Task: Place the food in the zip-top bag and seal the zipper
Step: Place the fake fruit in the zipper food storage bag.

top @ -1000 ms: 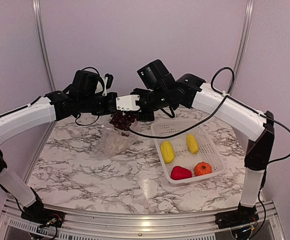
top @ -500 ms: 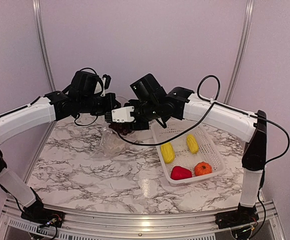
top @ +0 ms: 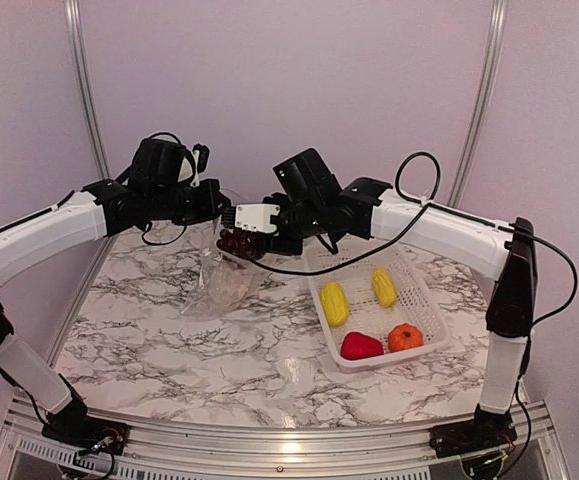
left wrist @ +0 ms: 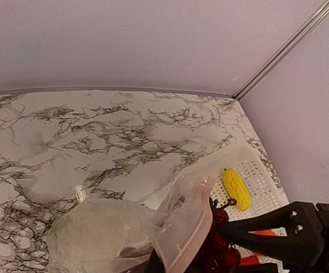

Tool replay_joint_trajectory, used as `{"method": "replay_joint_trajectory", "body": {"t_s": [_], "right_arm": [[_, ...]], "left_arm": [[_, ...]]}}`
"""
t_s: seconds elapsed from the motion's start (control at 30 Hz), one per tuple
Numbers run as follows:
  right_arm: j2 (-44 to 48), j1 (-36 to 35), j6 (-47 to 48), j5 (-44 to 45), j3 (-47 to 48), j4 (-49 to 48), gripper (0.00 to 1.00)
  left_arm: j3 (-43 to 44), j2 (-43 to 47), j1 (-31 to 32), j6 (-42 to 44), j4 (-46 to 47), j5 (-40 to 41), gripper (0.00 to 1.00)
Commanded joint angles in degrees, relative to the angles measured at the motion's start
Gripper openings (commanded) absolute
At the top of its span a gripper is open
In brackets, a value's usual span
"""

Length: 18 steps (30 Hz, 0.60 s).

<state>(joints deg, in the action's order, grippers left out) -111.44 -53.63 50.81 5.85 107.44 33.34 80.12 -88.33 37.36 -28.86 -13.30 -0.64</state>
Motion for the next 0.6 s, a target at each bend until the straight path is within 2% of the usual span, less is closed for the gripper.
{"method": "replay_joint_trajectory", "body": {"t_s": [0.0, 0.13, 0.33, 0.57], "right_arm": [[-1.76, 2.43, -8.44, 2.81, -0.38, -10.76, 0.57], [-5.71, 3.67, -18.2, -0.76, 5.34, -8.49, 0.58], [-6.36, 3.87, -22.33, -5.21, 10.29, -6.7, 0.62], [-9.37, 6.11, -31.52, -23.76, 14.48, 1.79, 0.63]], "left_arm": [[-1.11, 0.61, -1.96, 1.51, 0.9, -4.63, 0.0], [-1.91, 0.25, -3.12, 0.45, 1.41, -7.12, 0.0], [-3.21, -0.74, -3.2, -0.17, 2.42, -9.19, 0.0], [-6.3, -0.04, -3.89, -0.45, 5.52, -6.56, 0.0]]}}
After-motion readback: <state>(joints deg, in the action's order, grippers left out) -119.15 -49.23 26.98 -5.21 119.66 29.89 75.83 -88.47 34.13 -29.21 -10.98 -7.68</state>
